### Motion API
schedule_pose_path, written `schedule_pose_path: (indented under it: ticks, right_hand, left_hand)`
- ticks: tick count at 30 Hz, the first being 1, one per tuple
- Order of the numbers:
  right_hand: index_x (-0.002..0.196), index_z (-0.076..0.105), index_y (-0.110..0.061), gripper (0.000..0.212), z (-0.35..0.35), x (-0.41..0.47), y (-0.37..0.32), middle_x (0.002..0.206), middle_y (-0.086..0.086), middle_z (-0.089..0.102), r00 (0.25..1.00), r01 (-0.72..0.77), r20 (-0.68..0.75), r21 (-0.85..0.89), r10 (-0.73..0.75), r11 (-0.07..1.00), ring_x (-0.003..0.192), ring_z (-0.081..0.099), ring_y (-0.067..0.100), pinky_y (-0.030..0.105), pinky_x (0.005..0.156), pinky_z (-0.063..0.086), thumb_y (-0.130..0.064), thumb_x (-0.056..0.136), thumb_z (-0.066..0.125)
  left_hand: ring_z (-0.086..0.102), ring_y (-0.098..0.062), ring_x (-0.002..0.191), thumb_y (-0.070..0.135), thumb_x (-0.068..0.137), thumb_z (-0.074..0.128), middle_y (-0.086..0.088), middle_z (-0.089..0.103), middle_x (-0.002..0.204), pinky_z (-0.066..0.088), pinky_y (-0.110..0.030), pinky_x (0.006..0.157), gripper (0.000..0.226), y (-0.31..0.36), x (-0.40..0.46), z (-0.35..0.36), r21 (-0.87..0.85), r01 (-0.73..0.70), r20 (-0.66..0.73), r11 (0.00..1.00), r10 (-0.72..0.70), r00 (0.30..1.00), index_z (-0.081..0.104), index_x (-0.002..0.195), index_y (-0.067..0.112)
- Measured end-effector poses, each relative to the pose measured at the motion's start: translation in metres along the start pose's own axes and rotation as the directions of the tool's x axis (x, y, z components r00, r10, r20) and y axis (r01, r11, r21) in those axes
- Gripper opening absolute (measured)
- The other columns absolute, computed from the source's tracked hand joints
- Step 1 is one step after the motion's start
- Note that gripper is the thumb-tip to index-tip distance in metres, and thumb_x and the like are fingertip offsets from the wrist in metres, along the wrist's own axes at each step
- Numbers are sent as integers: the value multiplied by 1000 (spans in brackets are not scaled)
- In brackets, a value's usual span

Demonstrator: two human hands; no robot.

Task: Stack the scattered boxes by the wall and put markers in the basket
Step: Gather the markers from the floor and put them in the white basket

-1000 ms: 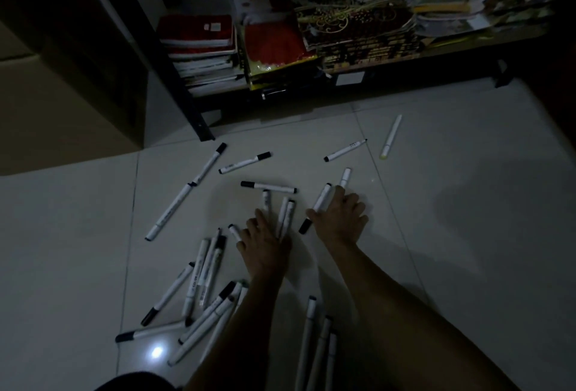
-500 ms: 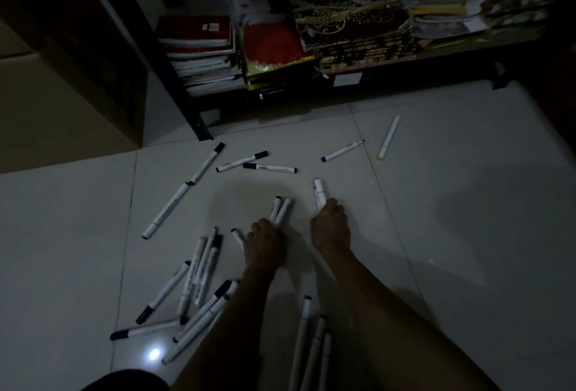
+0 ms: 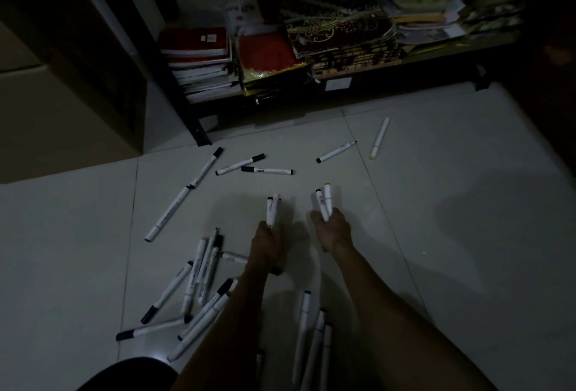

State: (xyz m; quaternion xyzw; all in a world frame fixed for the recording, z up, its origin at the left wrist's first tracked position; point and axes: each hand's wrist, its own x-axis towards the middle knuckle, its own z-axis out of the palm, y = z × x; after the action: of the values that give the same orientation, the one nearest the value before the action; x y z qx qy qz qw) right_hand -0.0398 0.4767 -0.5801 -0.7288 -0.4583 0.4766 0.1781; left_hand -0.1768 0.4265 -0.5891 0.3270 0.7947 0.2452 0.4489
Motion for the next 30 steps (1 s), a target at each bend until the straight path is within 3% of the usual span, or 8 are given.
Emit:
schedule_pose_path:
  ticks: [3, 6, 11, 15, 20, 26, 30]
  right_hand:
    - [115, 61, -5, 52, -1, 0, -7, 107, 20, 67, 1000, 4, 14, 28, -4, 1000, 94, 67, 38, 48, 82, 57, -52, 96, 53]
    - [102, 65, -11, 46, -4, -4, -16, 94, 14, 69, 1000, 2, -16, 106, 0, 994, 85, 68, 34, 43, 75, 59, -55, 95, 51]
    - [73, 60, -25, 37, -38, -38, -53, 69, -5, 61, 1000, -17, -8, 136, 18, 991, 69, 62, 19, 23, 57, 46, -53, 96, 51]
    - [70, 62, -24, 37, -88, -91, -107, 67, -1, 62, 998, -54, 33, 155, 49, 986, 64, 60, 21, 24, 58, 43, -50, 95, 55]
    - [74, 62, -18, 36, -171, -177, -222, 54, -6, 54, 998, -21, 68, 207, 7, 978, 46, 48, 12, 22, 48, 37, -44, 97, 55]
    - [75, 50, -15, 33, -261, -275, -374, 60, 3, 49, 988, 102, 90, 234, -126, 967, 49, 44, 17, 25, 51, 34, -36, 101, 51]
    - [84, 50, -21, 22, -309, -333, -478, 62, -3, 46, 969, 198, 95, 256, -229, 946, 50, 42, 12, 22, 49, 31, -35, 101, 50]
  left_hand:
    - [65, -44, 92, 43, 95, 56, -29, 66, 101, 54, -49, 79, 44, 5, 2, -4, -128, -19, -61, 992, 11, 998, 59, 104, 0]
    - [64, -41, 76, 43, 94, 58, -23, 64, 83, 55, -52, 71, 39, 21, -1, -4, -242, -70, -80, 968, 52, 995, 61, 92, 4]
    - [48, -18, 43, 43, 95, 57, -4, 51, 56, 43, -31, 49, 35, 64, -39, -20, -373, -89, -81, 923, 63, 995, 50, 73, 17]
    - [45, -18, 38, 39, 94, 60, -1, 48, 49, 40, -28, 45, 37, 125, -102, -61, -421, -62, -87, 905, 28, 996, 53, 72, 11]
    - [45, -13, 33, 38, 89, 67, 4, 47, 39, 39, -23, 38, 40, 247, -199, -144, -412, -58, -69, 909, 32, 997, 49, 64, 12]
    - [46, -15, 38, 24, 94, 64, -9, 50, 55, 40, -24, 38, 26, 386, -303, -251, -432, -156, -98, 888, 126, 987, 54, 78, 6]
    - [51, -21, 48, 27, 93, 64, -14, 53, 59, 43, -32, 49, 27, 467, -359, -322, -398, -268, -170, 877, 217, 961, 55, 79, 6]
